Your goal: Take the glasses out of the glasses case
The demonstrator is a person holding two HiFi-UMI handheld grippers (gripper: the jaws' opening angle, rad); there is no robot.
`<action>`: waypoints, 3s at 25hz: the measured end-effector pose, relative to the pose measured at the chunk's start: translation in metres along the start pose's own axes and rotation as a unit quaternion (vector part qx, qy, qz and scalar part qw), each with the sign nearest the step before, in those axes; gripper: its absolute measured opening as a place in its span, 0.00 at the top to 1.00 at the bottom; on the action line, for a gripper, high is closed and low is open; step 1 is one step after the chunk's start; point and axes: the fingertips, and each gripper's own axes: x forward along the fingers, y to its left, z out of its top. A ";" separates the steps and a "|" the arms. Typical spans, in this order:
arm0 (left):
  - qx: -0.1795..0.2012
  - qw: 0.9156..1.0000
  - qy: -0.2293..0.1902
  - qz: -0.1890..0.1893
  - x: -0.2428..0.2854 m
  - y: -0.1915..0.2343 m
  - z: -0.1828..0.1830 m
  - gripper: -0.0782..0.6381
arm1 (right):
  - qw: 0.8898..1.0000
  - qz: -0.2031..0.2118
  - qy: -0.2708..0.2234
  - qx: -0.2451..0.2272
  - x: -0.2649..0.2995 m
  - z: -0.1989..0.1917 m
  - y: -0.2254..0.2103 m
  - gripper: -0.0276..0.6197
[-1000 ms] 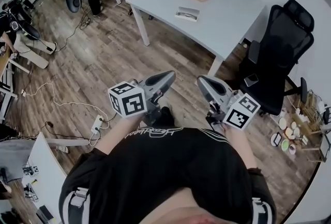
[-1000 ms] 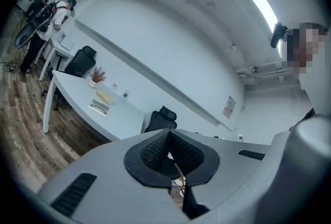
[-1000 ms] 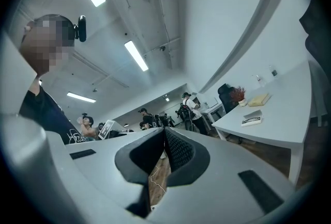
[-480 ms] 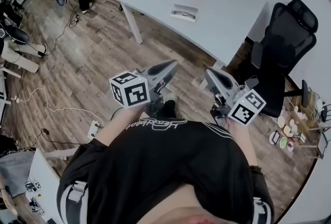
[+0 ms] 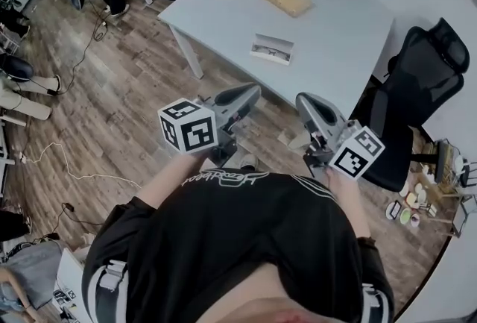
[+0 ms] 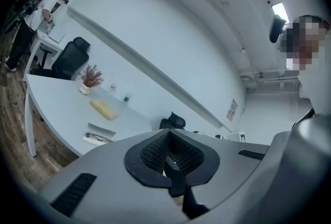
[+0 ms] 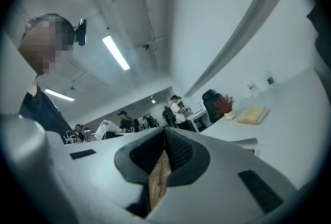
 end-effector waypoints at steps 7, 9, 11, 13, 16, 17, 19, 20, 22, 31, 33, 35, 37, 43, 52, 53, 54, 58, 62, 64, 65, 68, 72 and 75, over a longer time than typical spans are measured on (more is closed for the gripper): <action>-0.003 1.000 0.007 -0.015 0.031 0.062 0.037 0.88 | 1.000 -0.012 0.007 0.001 0.060 0.012 -0.048 0.94; -0.004 1.000 0.010 -0.021 0.040 0.073 0.043 0.88 | 1.000 -0.020 0.017 -0.012 0.070 0.013 -0.059 0.94; -0.004 1.000 0.015 -0.026 0.050 0.082 0.047 0.88 | 0.999 -0.028 0.023 -0.019 0.078 0.015 -0.071 0.94; -0.002 0.999 0.020 -0.028 0.057 0.092 0.050 0.88 | 0.999 -0.035 0.025 -0.023 0.085 0.018 -0.082 0.94; -0.004 0.999 0.026 -0.024 0.065 0.107 0.053 0.88 | 0.997 -0.048 0.037 -0.043 0.095 0.016 -0.097 0.94; -0.005 0.999 0.027 -0.022 0.067 0.113 0.053 0.88 | 0.997 -0.052 0.041 -0.049 0.097 0.014 -0.102 0.94; -0.009 0.999 0.030 -0.019 0.071 0.122 0.053 0.88 | 0.996 -0.056 0.047 -0.056 0.101 0.011 -0.110 0.94; -0.010 0.999 0.033 -0.018 0.073 0.127 0.052 0.88 | 0.995 -0.058 0.051 -0.060 0.103 0.009 -0.114 0.94; -0.011 0.999 0.038 -0.015 0.078 0.137 0.052 0.88 | 0.994 -0.063 0.062 -0.068 0.108 0.004 -0.123 0.94; -0.042 0.997 0.060 0.012 0.092 0.180 0.036 0.88 | 0.985 -0.074 0.133 -0.083 0.123 -0.028 -0.166 0.94; -0.046 0.997 0.065 0.015 0.096 0.186 0.033 0.88 | 0.985 -0.073 0.144 -0.069 0.127 -0.039 -0.181 0.94; -0.052 0.996 0.069 0.018 0.100 0.192 0.028 0.88 | 0.983 -0.074 0.153 -0.065 0.130 -0.048 -0.195 0.94; -0.059 0.995 0.077 0.020 0.104 0.197 0.023 0.88 | 0.978 -0.075 0.178 -0.075 0.133 -0.057 -0.206 0.94; -0.066 0.992 0.104 0.036 0.115 0.219 0.003 0.88 | 0.948 -0.064 0.278 -0.142 0.143 -0.092 -0.224 0.94; -0.090 0.988 0.115 0.044 0.121 0.234 -0.013 0.88 | 0.890 -0.071 0.366 -0.263 0.162 -0.123 -0.257 0.94; -0.093 0.988 0.114 0.045 0.120 0.234 -0.014 0.88 | 0.876 -0.069 0.383 -0.286 0.164 -0.128 -0.260 0.94; -0.096 0.988 0.113 0.046 0.120 0.235 -0.016 0.88 | 0.861 -0.066 0.399 -0.307 0.165 -0.133 -0.263 0.94; -0.106 0.986 0.115 0.052 0.115 0.238 -0.022 0.88 | 0.811 -0.057 0.450 -0.371 0.170 -0.151 -0.280 0.82; -0.114 0.985 0.115 0.061 0.109 0.246 -0.028 0.88 | 0.794 -0.050 0.470 -0.383 0.177 -0.167 -0.293 0.81; -0.117 0.984 0.115 0.064 0.107 0.250 -0.031 0.88 | 0.788 -0.050 0.478 -0.386 0.179 -0.173 -0.299 0.81; -0.118 0.984 0.116 0.065 0.107 0.251 -0.031 0.88 | 0.784 -0.050 0.482 -0.388 0.178 -0.176 -0.303 0.81; -0.122 0.983 0.117 0.068 0.105 0.255 -0.033 0.88 | 0.771 -0.050 0.498 -0.394 0.177 -0.184 -0.313 0.81; -0.122 0.983 0.120 0.070 0.101 0.260 -0.034 0.88 | 0.758 -0.047 0.516 -0.396 0.179 -0.196 -0.324 0.81; -0.122 0.982 0.121 0.074 0.100 0.263 -0.036 0.88 | 0.748 -0.043 0.527 -0.402 0.180 -0.202 -0.329 0.81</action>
